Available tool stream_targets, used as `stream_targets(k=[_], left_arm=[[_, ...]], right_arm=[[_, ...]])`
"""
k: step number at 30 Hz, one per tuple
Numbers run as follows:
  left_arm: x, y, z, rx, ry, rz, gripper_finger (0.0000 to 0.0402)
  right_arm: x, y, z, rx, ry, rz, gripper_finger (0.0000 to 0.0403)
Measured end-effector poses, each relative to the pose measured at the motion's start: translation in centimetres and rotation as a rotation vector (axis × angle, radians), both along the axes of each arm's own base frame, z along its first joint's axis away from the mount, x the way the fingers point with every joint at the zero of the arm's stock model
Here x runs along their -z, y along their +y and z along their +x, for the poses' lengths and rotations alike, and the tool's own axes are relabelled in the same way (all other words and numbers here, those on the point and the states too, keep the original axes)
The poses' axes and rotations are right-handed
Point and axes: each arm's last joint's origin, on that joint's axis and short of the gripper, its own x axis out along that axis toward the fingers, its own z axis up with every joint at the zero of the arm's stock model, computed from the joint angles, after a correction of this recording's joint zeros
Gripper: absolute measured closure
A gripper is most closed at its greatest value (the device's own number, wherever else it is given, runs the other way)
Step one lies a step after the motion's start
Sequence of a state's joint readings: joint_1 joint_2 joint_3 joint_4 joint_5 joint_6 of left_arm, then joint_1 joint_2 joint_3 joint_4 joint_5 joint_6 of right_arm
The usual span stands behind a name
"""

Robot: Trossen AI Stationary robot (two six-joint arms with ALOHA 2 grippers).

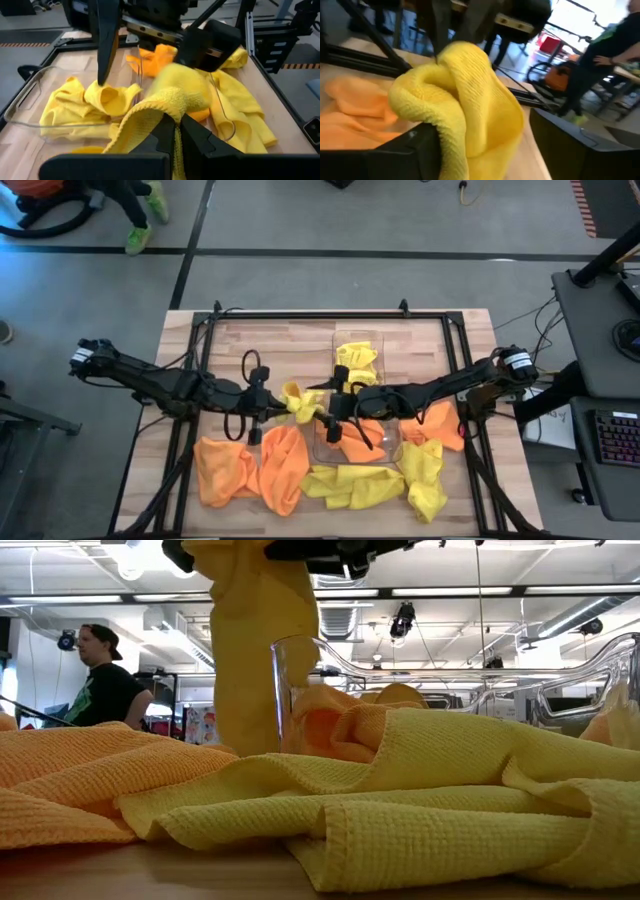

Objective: Sort microfiber towel by color & place in baskets
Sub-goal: Put the yellow towel into the top transparent bin

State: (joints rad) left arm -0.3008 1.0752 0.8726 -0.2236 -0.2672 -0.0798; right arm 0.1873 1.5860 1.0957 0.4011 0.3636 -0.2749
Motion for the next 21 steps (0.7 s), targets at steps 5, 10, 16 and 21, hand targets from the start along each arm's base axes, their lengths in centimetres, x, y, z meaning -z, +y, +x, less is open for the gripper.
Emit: stream_targets(k=[5, 10, 16, 21], left_arm=[[0.7, -0.6, 1.6, 0.028, -0.024, -0.007, 0.0401], [1.0, -0.9, 2.6, 0.038, -0.050, -0.015, 0.0401], [0.9, -0.9, 2.7, 0.016, -0.069, -0.034, 0.0399], [0.6, -0.7, 2.4, -0.016, -0.083, -0.036, 0.0370]], right_arm=[[-0.3, -0.1, 0.1, 0.000, -0.010, 0.016, 0.0108], [-0.2, 0.1, 0.1, -0.075, 0.000, 0.025, 0.0131], [-0.1, 0.2, 0.1, -0.119, 0.007, 0.016, 0.0250], [-0.1, 0.2, 0.1, -0.134, 0.029, -0.007, 0.0378]])
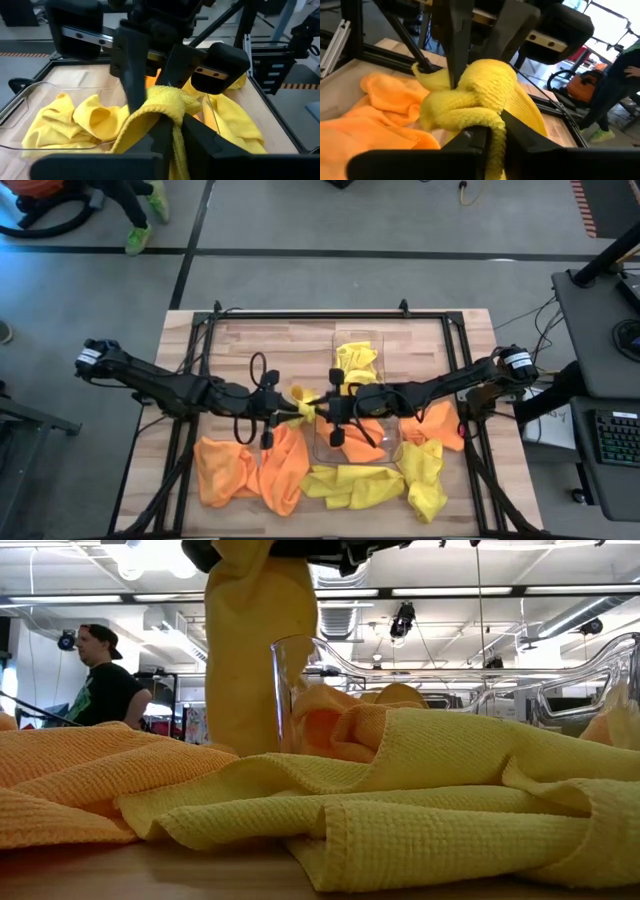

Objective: Sort microfiber towel by color & place in baskets
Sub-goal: Put the yellow towel into the top transparent bin

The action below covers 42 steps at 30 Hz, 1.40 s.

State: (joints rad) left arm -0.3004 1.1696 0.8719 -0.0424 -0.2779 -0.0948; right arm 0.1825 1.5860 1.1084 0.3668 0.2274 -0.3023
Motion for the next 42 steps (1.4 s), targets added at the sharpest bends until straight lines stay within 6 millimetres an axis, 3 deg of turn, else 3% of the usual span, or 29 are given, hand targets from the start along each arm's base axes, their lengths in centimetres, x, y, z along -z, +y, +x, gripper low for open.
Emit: stream_targets(k=[8, 13, 23, 30, 38, 42], left_arm=[[-0.6, 0.3, -1.1, 0.005, 0.014, 0.025, 0.0256], [-2.4, 0.9, -2.8, 0.009, 0.079, 0.053, 0.0199], [-4.0, 2.5, -6.6, -0.112, 0.118, 0.111, 0.0175], [-0.9, 2.7, -7.6, -0.115, 0.056, 0.073, 0.0175], [4.4, 1.9, -6.8, 0.061, -0.053, -0.025, 0.0175], [5.9, 1.8, -7.0, 0.133, -0.093, -0.062, 0.0175]], right_arm=[[0.2, 0.0, 0.0, 0.003, 0.021, 0.010, 0.0393], [0.2, 0.0, 0.0, 0.004, 0.020, 0.017, 0.0394], [0.1, 0.2, 0.0, -0.045, 0.034, 0.045, 0.0394], [-0.6, 1.3, 0.0, -0.104, 0.014, 0.029, 0.0394], [-2.1, 1.4, 0.4, -0.107, -0.018, 0.014, 0.0394], [-2.7, 1.5, 0.5, -0.108, -0.022, 0.014, 0.0394]])
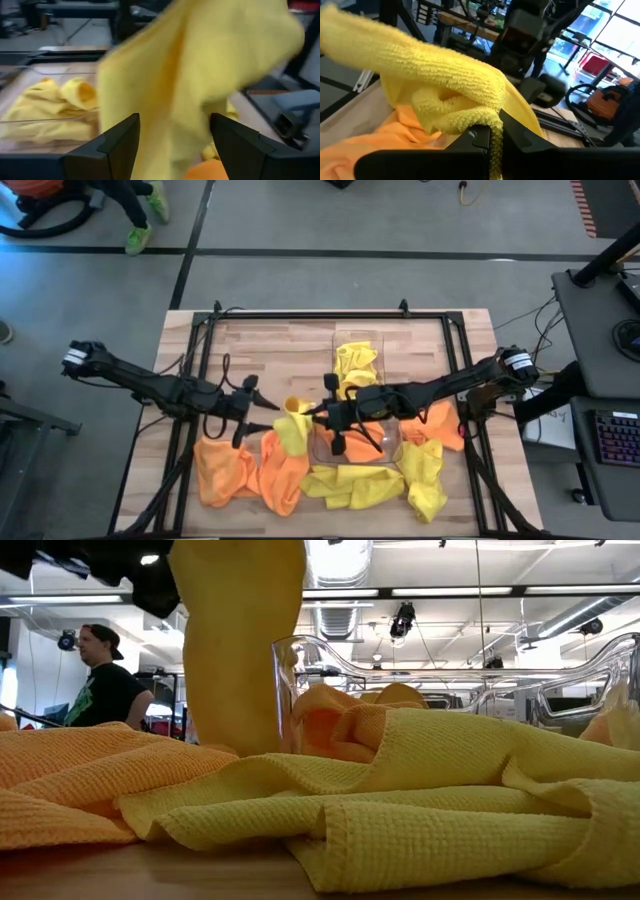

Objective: Sort microfiber towel by color & place in baskets
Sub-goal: Put the yellow towel into the top transparent bin

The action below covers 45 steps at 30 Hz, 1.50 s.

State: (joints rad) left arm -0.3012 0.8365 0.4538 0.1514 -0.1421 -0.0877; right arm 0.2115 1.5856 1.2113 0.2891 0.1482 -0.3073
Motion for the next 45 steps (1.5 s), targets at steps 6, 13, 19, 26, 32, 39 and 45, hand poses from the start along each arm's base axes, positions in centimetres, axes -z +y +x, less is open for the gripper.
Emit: stream_targets(k=[6, 13, 19, 26, 32, 39, 45], left_arm=[[0.7, -0.1, -0.1, 0.021, -0.039, -0.060, 0.0175], [1.2, -0.2, 1.1, -0.056, -0.093, -0.071, 0.0175], [1.9, -0.5, 2.7, -0.106, -0.090, -0.041, 0.0182], [1.9, -0.7, 3.2, -0.102, -0.130, -0.027, 0.0276], [1.9, -0.7, 3.3, -0.108, -0.134, -0.030, 0.0391], [1.3, -0.6, 2.9, -0.113, -0.155, -0.054, 0.0386], [0.7, -0.2, 1.6, -0.113, -0.117, -0.043, 0.0348]], right_arm=[[-0.3, 0.0, 0.1, 0.001, -0.009, -0.003, 0.0394], [-0.6, -0.1, 0.1, 0.016, -0.032, 0.031, 0.0394], [-1.2, -0.1, 0.2, 0.020, -0.084, 0.063, 0.0394], [-1.8, -0.1, 0.3, 0.022, -0.111, 0.088, 0.0394], [-2.0, -0.2, 0.3, 0.070, -0.121, 0.094, 0.0394], [-2.0, -0.2, 0.3, 0.075, -0.119, 0.108, 0.0394], [-2.4, -0.2, 0.4, 0.082, -0.064, 0.107, 0.0394]])
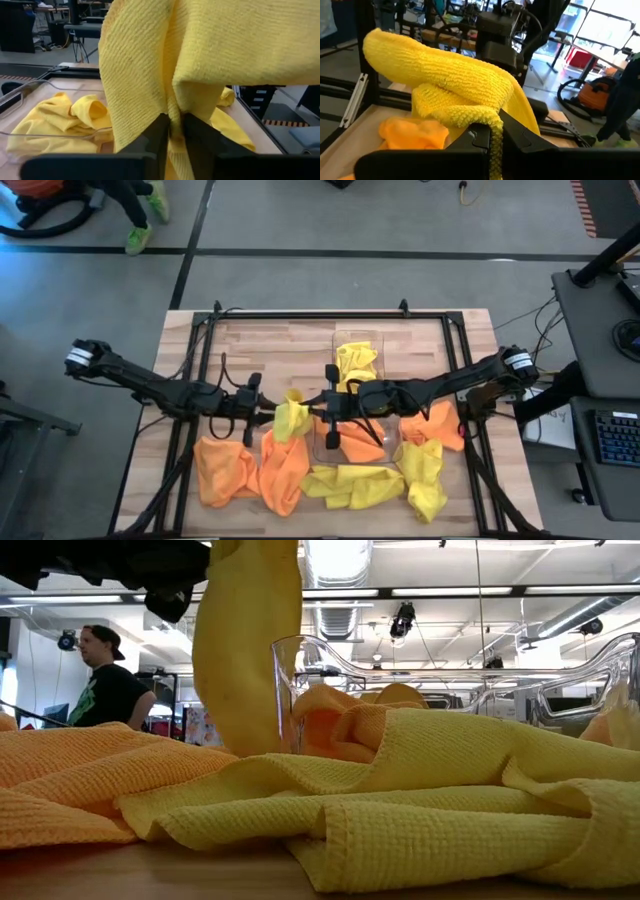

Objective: Sort microfiber towel by color & place in baskets
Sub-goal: Put the yellow towel into the top transparent bin

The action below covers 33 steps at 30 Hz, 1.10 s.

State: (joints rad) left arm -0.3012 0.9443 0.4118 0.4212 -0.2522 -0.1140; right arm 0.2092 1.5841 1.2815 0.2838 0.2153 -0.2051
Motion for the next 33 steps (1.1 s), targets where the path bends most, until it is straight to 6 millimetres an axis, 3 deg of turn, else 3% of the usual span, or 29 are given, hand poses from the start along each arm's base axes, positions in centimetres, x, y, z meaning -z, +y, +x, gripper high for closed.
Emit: stream_targets(k=[10, 14, 18, 23, 26, 33], left_arm=[[-0.2, 0.3, -1.1, 0.005, 0.038, 0.051, 0.0199], [0.1, 0.4, -1.3, 0.005, 0.076, 0.078, 0.0161], [0.3, 0.8, -2.2, -0.056, 0.217, 0.072, 0.0152], [-0.8, 1.0, -2.7, -0.070, 0.198, 0.046, 0.0151], [-1.2, 0.9, -2.4, -0.050, 0.146, 0.028, 0.0151], [0.1, 0.1, -0.2, 0.002, 0.104, 0.044, 0.0151]], right_arm=[[-0.3, -0.1, 0.0, 0.050, 0.029, 0.001, 0.0394], [-0.3, -0.2, 0.0, 0.058, 0.031, 0.001, 0.0394], [-0.1, -0.3, 0.0, 0.097, 0.048, -0.008, 0.0394], [-0.1, -0.3, 0.0, 0.101, 0.052, -0.009, 0.0394], [-0.1, -0.3, 0.0, 0.101, 0.044, -0.008, 0.0394], [-0.2, -0.3, 0.0, 0.100, 0.035, -0.013, 0.0394]])
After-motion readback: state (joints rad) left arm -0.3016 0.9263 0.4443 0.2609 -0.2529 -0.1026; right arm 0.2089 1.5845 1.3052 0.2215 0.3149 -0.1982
